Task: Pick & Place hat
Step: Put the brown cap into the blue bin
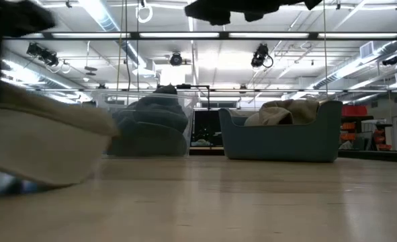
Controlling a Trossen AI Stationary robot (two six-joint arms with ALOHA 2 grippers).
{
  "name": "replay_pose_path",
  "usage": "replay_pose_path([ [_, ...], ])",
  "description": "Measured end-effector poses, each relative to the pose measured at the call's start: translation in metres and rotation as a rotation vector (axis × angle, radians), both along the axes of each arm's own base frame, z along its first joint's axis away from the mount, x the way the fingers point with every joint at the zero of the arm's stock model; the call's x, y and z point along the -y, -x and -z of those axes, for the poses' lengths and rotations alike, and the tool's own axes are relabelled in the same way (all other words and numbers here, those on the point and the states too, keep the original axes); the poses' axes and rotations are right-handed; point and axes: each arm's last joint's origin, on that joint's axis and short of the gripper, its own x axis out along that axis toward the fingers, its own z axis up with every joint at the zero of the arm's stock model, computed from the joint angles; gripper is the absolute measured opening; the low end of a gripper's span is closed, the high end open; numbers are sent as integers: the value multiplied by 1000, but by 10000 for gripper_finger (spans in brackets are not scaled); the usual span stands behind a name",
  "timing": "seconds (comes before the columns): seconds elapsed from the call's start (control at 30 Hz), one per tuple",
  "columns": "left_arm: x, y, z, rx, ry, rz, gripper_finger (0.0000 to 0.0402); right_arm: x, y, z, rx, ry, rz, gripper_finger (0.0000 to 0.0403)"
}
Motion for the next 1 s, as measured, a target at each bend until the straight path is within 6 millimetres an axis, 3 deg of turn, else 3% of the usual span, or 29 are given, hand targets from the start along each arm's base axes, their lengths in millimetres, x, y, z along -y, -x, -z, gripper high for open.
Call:
replay_pose_path([
  [0.2,-28,-41,-2,39,-88,230,5,-19,-17,31,-16,-26,-24,231],
  [0.4,-49,-70,-7,83,-191,448,5,-21,-27,56,-75,-53,36,231],
  [0.63,-66,-92,-12,132,-287,607,5,-13,-34,77,-169,-113,137,231],
  [0.8,-76,-97,-12,117,-315,627,6,-9,-31,85,-243,-80,229,230],
  [1.0,-85,-98,-11,92,-313,592,7,-5,-26,91,-336,-87,347,191],
])
